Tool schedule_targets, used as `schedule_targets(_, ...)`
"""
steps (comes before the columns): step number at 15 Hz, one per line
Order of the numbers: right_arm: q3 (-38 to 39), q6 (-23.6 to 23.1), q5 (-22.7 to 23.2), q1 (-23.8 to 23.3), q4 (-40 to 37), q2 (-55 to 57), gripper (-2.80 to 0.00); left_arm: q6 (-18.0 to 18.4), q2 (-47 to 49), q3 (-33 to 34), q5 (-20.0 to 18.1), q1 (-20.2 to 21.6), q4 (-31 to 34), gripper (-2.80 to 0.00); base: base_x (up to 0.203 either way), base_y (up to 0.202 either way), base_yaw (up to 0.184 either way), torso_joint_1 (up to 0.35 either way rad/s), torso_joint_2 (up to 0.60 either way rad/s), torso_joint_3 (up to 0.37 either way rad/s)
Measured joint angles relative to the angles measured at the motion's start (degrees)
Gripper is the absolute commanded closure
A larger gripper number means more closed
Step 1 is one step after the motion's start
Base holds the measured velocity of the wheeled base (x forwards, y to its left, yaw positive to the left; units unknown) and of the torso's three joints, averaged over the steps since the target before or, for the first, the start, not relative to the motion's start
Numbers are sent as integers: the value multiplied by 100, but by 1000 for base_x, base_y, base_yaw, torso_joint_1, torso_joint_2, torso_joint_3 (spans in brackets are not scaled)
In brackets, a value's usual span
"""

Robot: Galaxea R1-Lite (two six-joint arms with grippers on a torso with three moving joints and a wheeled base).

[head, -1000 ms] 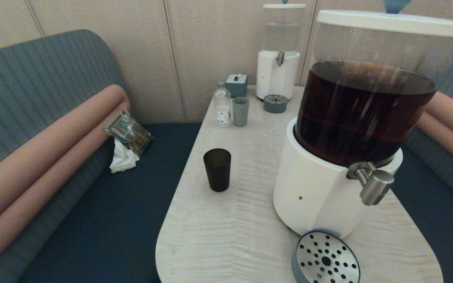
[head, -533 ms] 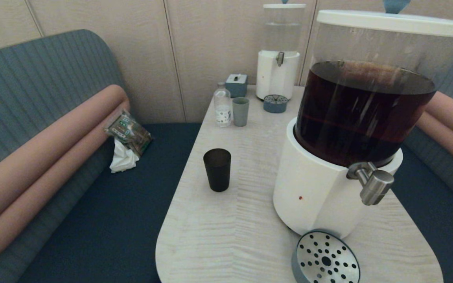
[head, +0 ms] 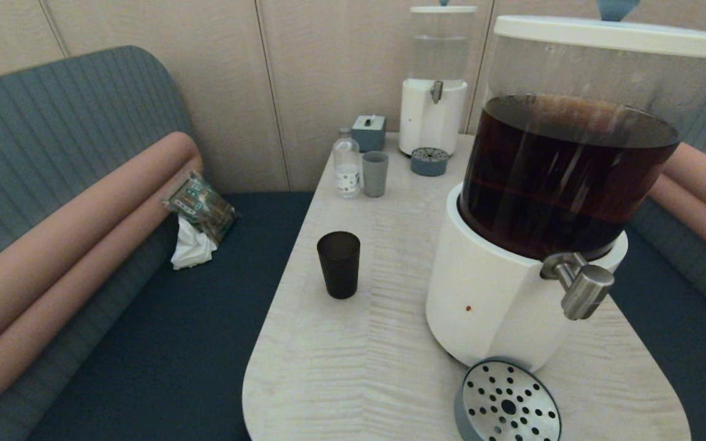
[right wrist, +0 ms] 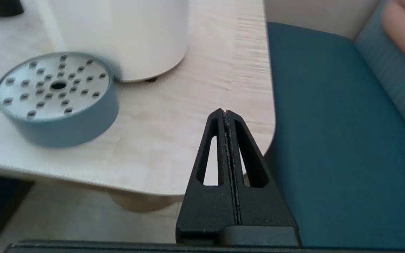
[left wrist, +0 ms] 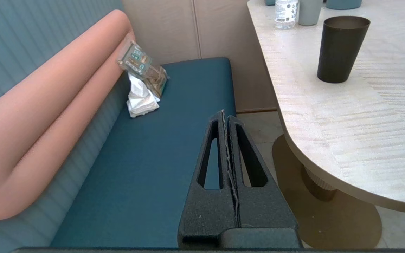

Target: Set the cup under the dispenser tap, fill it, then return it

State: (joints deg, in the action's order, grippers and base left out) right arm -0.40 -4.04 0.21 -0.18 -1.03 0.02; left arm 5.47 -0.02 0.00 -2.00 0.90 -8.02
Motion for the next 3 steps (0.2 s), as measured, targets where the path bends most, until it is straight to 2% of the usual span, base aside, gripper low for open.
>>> schedule_targets(3,33,210,-56,0,211,0,0,-2,0,0,0,0,-2,0,0,0,0,0,0,0)
